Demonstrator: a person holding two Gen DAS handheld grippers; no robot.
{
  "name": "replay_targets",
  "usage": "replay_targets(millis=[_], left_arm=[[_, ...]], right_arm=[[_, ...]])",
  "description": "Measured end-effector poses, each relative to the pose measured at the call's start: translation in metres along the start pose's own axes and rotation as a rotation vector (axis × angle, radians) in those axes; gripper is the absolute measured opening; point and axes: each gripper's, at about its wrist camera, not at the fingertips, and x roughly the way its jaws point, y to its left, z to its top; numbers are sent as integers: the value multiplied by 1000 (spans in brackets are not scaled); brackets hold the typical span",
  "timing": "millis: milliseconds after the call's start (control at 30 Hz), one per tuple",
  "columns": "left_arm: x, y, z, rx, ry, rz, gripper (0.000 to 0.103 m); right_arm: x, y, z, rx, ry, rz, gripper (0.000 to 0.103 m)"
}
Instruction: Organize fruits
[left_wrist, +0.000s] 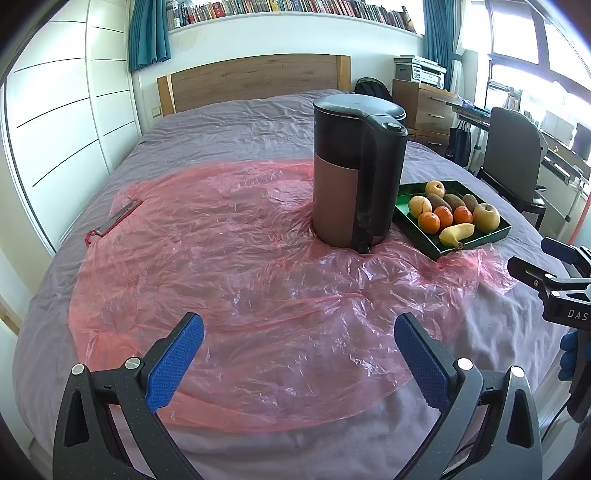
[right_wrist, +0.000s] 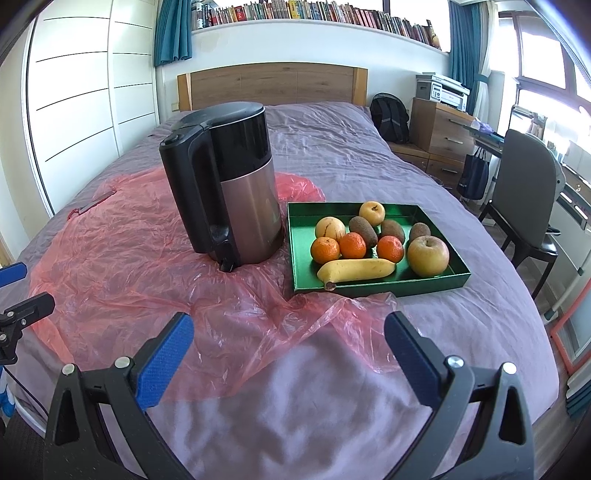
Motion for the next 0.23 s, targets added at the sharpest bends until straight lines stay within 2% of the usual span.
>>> replay_targets(millis=[233], left_arm=[[-1, -2, 0, 5, 1, -7, 102]], right_arm=[[0, -1, 0, 0, 0, 2, 103]])
